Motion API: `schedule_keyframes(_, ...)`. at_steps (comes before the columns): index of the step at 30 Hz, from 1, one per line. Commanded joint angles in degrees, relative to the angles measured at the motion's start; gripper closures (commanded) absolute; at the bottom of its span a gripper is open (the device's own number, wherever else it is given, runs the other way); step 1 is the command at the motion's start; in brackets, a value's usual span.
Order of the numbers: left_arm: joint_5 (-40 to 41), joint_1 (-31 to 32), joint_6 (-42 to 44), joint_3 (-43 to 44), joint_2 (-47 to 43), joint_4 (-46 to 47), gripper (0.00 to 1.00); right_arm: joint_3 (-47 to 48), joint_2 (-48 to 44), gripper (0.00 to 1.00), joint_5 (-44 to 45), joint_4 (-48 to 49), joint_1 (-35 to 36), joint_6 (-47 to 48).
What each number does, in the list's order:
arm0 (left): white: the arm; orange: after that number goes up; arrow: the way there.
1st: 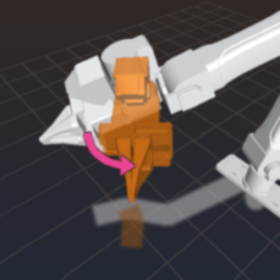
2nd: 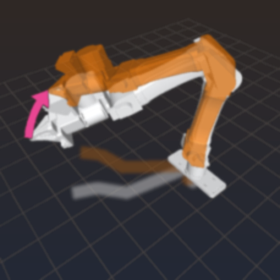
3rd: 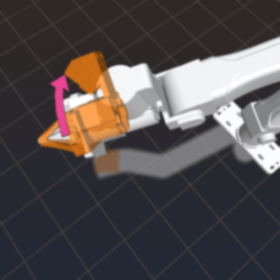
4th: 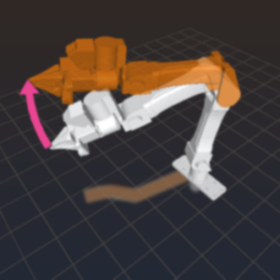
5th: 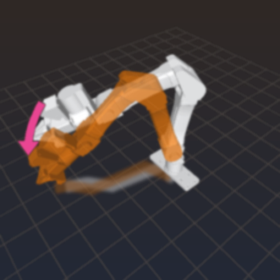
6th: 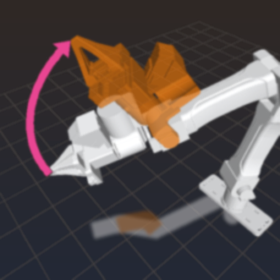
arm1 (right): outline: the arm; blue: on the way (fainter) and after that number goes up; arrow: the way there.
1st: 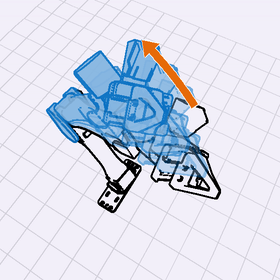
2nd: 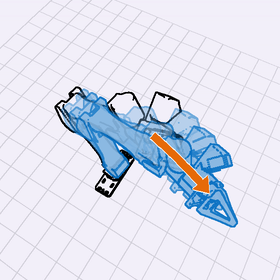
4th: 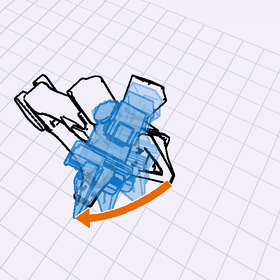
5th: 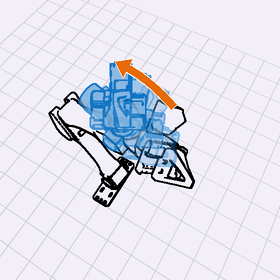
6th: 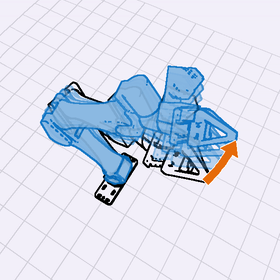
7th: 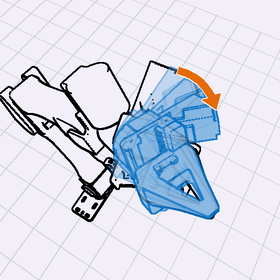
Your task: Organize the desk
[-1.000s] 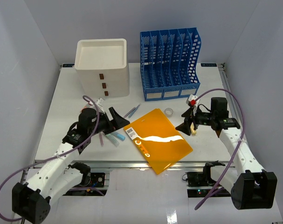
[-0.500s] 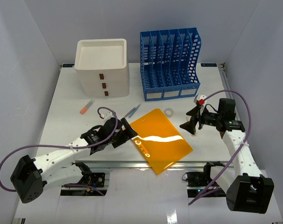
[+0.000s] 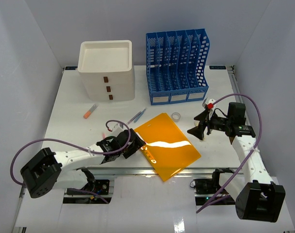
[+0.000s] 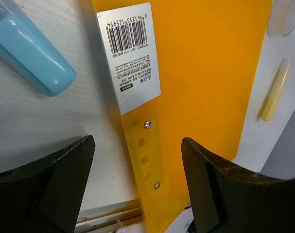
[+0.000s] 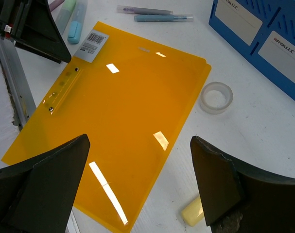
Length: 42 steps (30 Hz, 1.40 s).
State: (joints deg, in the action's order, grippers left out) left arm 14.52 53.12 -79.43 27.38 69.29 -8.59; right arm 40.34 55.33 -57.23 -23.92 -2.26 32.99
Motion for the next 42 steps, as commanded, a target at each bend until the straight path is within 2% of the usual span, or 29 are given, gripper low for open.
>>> schedule_keyframes(1, -0.47, 0.31, -2.46, -1.36, 3.55, 9.69, 0.2, -0.66, -0.29, 0.1, -2.14, -0.07, -0.4, -0.39)
schedule_keyframes(5, -2.15, 0.23, -2.57, -1.27, 7.93, 15.58, 0.27, -0.88, -0.14, 0.1, -2.38, -0.07, -0.48, -0.39)
schedule_keyframes(9, -3.08, 0.24, -3.16, -1.43, 9.28, 16.5, 0.35, -0.97, -0.22, 0.09, -2.96, -0.07, -0.73, -0.3)
schedule_keyframes(12, -2.84, 0.31, -4.65, -3.52, 7.39, 15.81, 0.41, -1.05, -0.31, 0.1, -3.32, 0.01, -0.9, -0.3)
schedule_keyframes(18, -1.55, 0.24, -5.0, -6.52, 2.78, 13.47, 0.46, -1.79, 0.77, 0.1, -5.21, -0.42, -0.82, 0.2)
schedule_keyframes(23, -2.42, 0.31, -3.23, -6.67, 3.01, 14.96, 0.53, -2.1, 0.77, 0.1, -5.06, -3.76, 1.35, 5.07)
schedule_keyframes(29, -2.93, 0.31, -2.93, -6.15, 5.02, 17.09, 0.52, -3.04, -1.42, 0.09, 3.53, -2.36, 10.55, 5.37)
schedule_keyframes(31, -2.72, 0.23, -2.74, -5.04, 5.71, 16.83, 0.48, -3.62, -1.99, 0.08, 12.3, 0.19, 16.81, 2.95)
schedule_keyframes(35, -1.95, 0.23, -3.19, -4.35, 6.38, 16.59, 0.43, -3.87, -2.07, 0.07, 23.03, 0.17, 26.98, 1.95)
schedule_keyframes(39, -1.68, 0.23, -4.4, -5.29, 6.03, 17.0, 0.39, -5.46, -4.92, 0.09, 22.69, -4.25, 34.18, 13.16)
schedule_keyframes(41, -2.05, 0.23, -4.94, -5.93, 6.12, 17.2, 0.39, -7.63, -9.13, 0.1, 16.71, -12.57, 35.91, 36.7)
schedule_keyframes(42, -2.34, 0.23, -5.06, -6.17, 6.24, 17.26, 0.39, -7.82, -8.81, 0.1, 15.34, -17.03, 35.98, 44.41)
